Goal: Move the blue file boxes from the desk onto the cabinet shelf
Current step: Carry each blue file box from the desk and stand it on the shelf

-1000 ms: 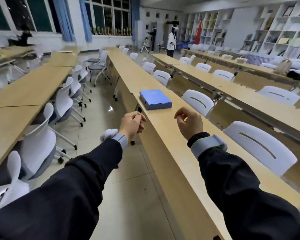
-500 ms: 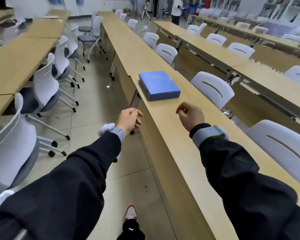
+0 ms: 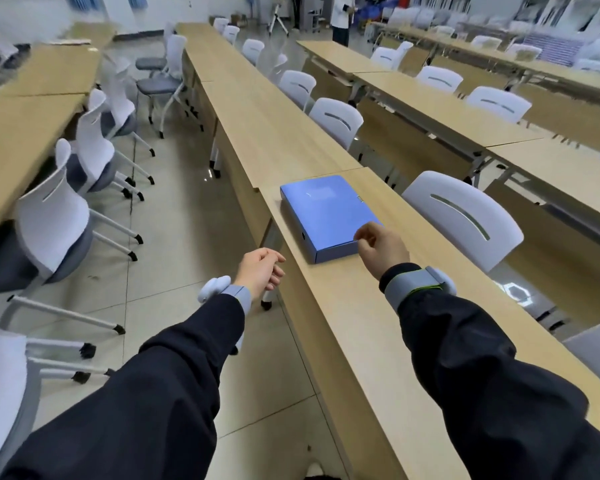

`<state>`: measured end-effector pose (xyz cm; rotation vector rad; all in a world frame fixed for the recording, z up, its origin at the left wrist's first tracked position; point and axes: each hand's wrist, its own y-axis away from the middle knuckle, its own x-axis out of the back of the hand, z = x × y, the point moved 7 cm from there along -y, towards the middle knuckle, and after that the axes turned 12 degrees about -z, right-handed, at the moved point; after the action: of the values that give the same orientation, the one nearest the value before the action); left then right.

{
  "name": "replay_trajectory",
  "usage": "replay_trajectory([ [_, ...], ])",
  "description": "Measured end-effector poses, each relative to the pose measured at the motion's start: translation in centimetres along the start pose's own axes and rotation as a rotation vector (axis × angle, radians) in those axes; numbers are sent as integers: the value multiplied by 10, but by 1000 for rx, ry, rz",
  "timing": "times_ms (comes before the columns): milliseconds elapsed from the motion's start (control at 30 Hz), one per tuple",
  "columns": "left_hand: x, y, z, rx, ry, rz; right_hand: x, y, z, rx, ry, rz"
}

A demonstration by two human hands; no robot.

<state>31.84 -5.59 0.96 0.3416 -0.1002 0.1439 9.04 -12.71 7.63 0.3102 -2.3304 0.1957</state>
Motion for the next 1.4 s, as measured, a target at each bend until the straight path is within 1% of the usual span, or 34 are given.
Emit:
replay_trajectory([
  [300, -1, -157, -1, 146, 54, -39, -24, -166, 60, -114, 29, -16],
  [367, -1, -191, 1, 181, 36, -48, -32, -202, 75, -142, 60, -55],
  [467, 4, -245, 2, 252, 34, -50, -47, -252, 103, -255, 120, -147],
  [600, 1, -298, -12, 363, 44, -87, -58, -286, 144, -459, 131, -213],
  [700, -6, -319, -27, 461, 98, -100, -61, -297, 170, -583, 137, -255],
  [867, -23, -344, -47, 581, 156, -133, -69, -304, 202, -726, 125, -283],
  [967, -37, -350, -58, 640, 225, -158, -79, -302, 220, -796, 77, -348],
  [1067, -44, -360, -64, 655, 253, -163, -82, -300, 236, -866, 19, -338],
  [1167, -44, -367, -64, 625, 373, -147, -86, -300, 240, -920, 1, -303],
  [1200, -46, -370, -61, 609, 408, -164, -89, -300, 240, -937, -17, -301],
  [1300, -58, -379, -42, 514, 522, -291, -99, -297, 239, -990, -65, -312],
  [1333, -59, -383, -34, 483, 522, -297, -102, -296, 239, -1003, -93, -305],
  [1400, -51, -392, -25, 466, 481, -223, -102, -297, 238, -1020, -134, -302],
])
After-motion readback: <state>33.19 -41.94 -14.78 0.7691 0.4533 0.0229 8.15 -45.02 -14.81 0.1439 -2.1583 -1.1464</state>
